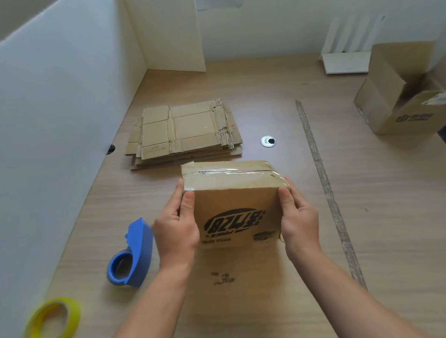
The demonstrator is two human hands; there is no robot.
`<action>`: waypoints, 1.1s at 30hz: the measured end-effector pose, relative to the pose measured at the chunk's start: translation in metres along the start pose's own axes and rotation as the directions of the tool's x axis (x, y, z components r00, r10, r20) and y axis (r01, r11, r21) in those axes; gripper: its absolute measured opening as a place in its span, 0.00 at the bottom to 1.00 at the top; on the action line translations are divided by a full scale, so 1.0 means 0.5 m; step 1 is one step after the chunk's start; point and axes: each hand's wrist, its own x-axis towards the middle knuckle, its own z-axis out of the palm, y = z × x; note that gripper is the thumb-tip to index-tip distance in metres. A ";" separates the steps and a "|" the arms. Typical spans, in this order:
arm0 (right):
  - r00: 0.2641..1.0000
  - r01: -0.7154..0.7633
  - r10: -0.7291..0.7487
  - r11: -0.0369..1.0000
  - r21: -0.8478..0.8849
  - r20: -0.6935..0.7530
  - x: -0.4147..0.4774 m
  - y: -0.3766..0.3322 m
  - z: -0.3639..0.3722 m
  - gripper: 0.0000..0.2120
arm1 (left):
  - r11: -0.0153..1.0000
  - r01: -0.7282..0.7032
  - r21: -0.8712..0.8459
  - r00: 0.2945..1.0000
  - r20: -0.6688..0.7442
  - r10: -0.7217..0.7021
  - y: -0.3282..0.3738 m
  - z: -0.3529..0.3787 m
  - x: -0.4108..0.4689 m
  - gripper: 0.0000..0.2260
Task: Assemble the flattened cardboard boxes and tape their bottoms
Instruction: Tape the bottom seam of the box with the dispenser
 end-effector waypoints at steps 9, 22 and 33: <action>0.980 0.196 -0.197 0.954 -0.228 0.022 0.000 -0.013 0.019 0.18 | 0.996 0.079 0.045 0.993 -0.091 -0.074 -0.013 0.010 0.019 0.17; 0.995 0.060 -0.029 0.944 -0.325 0.100 0.009 -0.044 0.018 0.38 | 0.987 0.152 0.050 0.987 0.041 -0.154 -0.013 0.022 0.022 0.20; 0.975 -0.171 0.138 0.967 0.187 0.177 0.005 -0.023 -0.002 0.13 | 0.992 0.048 -0.117 0.999 -0.006 -0.049 -0.006 0.009 0.033 0.13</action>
